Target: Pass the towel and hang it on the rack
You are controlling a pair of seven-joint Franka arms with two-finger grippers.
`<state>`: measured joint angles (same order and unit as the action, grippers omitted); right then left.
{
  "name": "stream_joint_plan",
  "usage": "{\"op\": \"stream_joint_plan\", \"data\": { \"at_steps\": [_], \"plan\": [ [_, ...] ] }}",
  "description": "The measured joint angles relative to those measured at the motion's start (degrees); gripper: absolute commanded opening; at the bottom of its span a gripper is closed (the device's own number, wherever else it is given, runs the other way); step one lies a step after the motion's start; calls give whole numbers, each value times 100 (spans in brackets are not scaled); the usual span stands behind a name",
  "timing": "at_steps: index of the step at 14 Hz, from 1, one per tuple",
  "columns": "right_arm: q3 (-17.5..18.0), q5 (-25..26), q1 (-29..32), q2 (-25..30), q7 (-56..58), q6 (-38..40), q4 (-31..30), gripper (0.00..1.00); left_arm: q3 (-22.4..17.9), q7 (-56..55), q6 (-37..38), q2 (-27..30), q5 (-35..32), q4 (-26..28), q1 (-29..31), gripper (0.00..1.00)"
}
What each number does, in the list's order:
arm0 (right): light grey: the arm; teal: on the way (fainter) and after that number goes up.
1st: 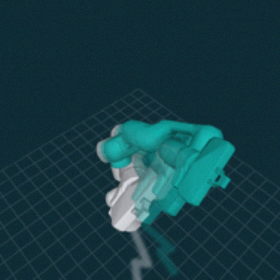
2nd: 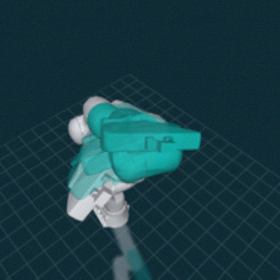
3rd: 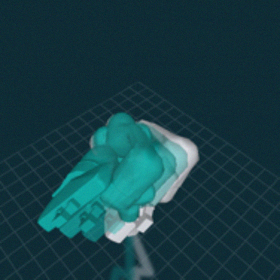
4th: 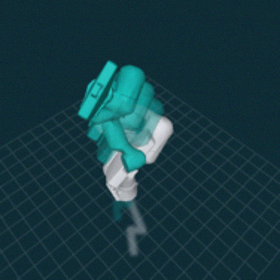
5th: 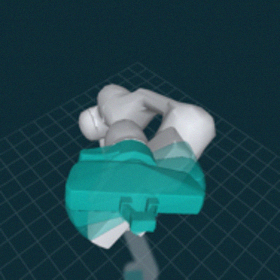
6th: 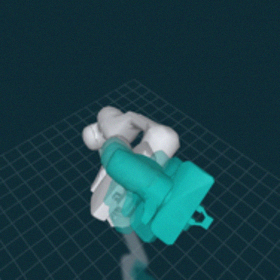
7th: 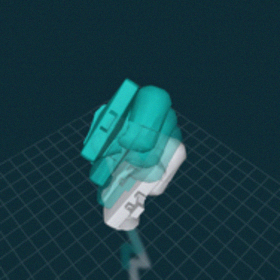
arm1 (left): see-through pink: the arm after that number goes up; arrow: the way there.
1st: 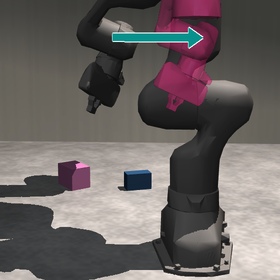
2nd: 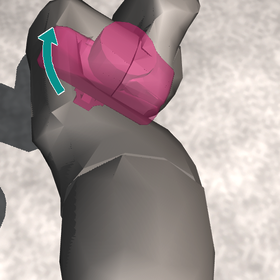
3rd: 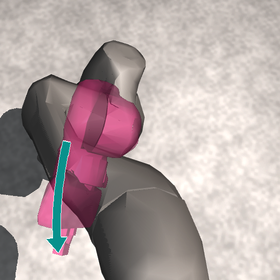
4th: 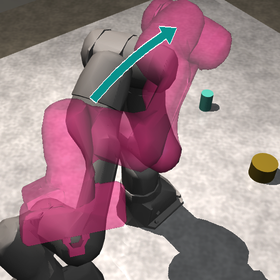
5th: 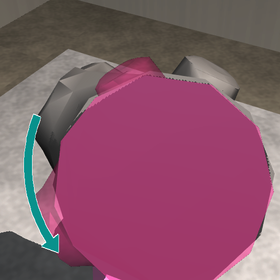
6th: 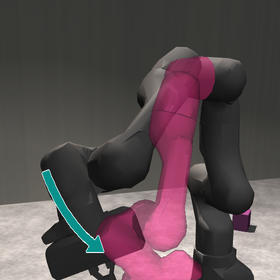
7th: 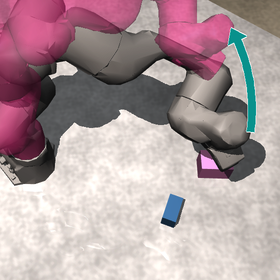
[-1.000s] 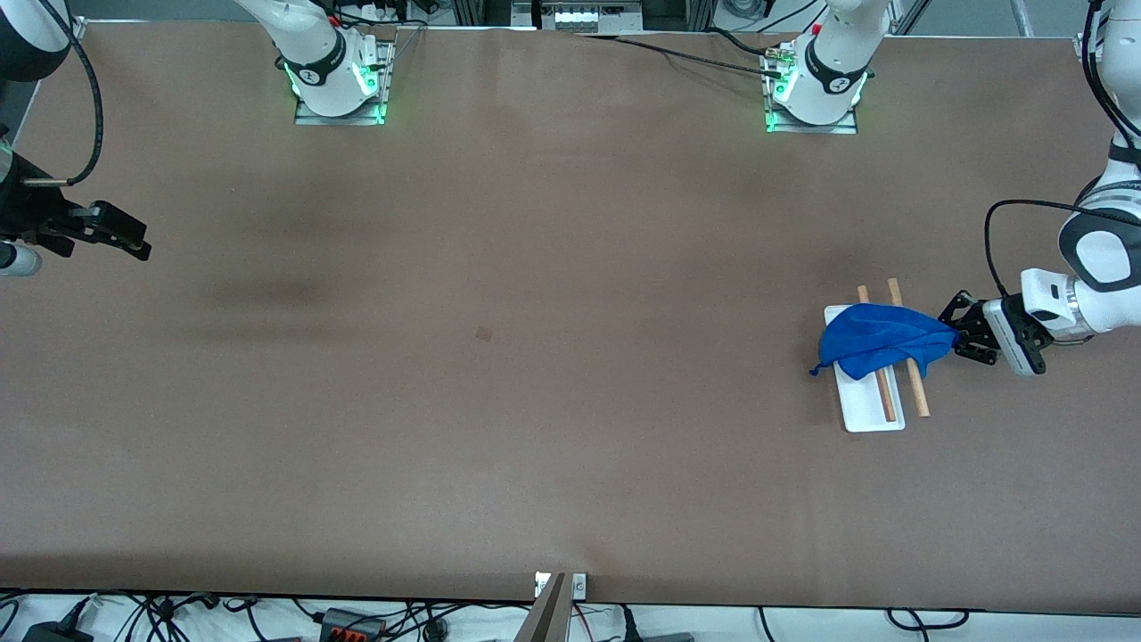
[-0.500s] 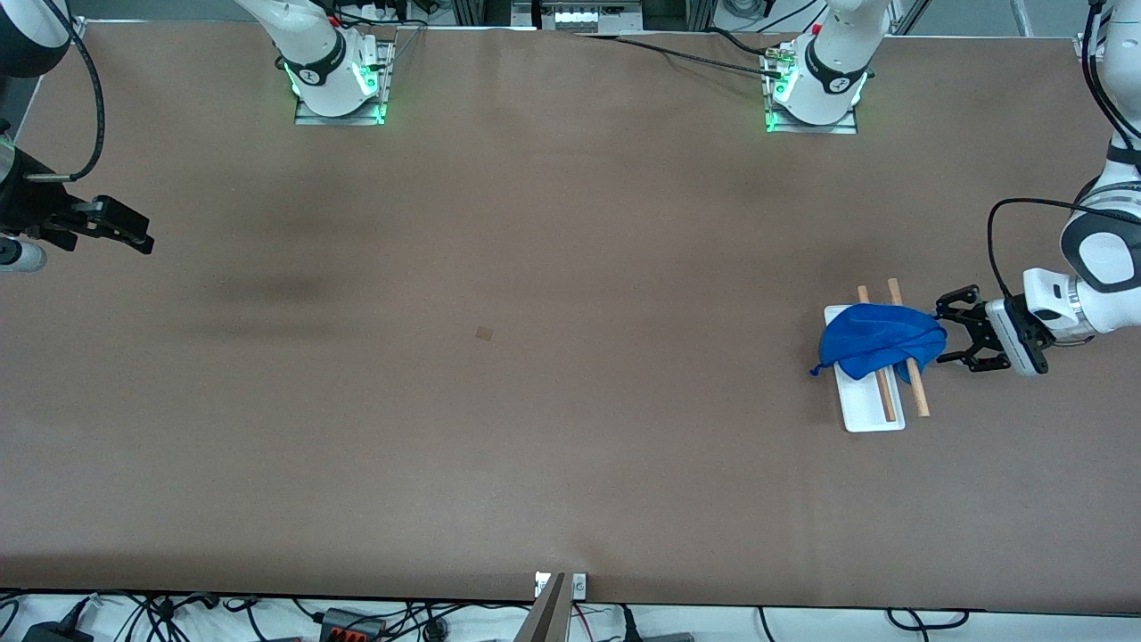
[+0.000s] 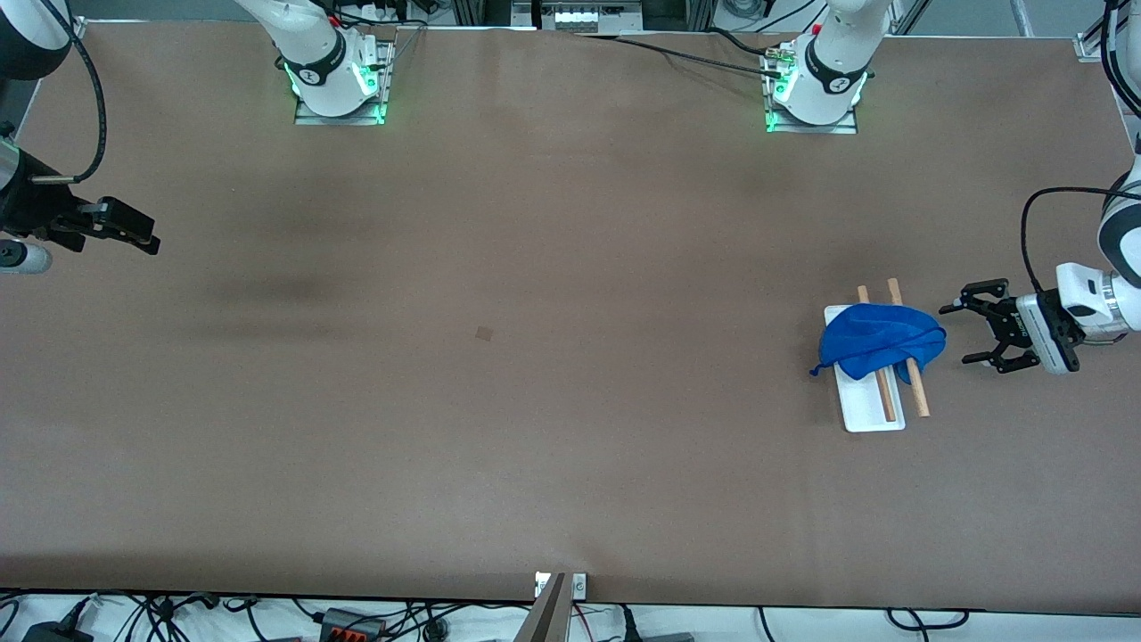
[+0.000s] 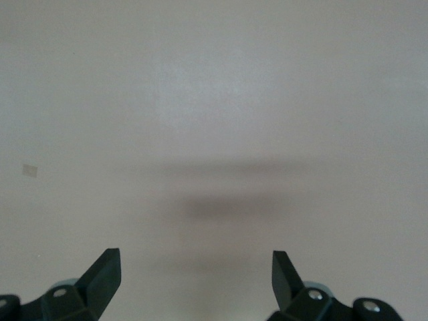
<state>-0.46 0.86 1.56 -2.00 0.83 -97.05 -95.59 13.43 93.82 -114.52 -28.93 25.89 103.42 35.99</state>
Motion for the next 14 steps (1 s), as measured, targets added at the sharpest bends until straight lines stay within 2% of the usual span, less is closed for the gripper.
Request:
{"op": "stream_joint_plan", "data": {
  "at_steps": [5,8,14],
  "plan": [
    [2,-8,0,35,7,124,13,100,-8,-42,373,234,-154,-168,52,100],
    [21,-8,0,41,80,134,17,100,-12,-382,984,327,-536,-604,83,100],
    [22,-2,0,41,142,134,19,100,-42,-982,2000,397,-876,-1472,133,100]
  ]
}}
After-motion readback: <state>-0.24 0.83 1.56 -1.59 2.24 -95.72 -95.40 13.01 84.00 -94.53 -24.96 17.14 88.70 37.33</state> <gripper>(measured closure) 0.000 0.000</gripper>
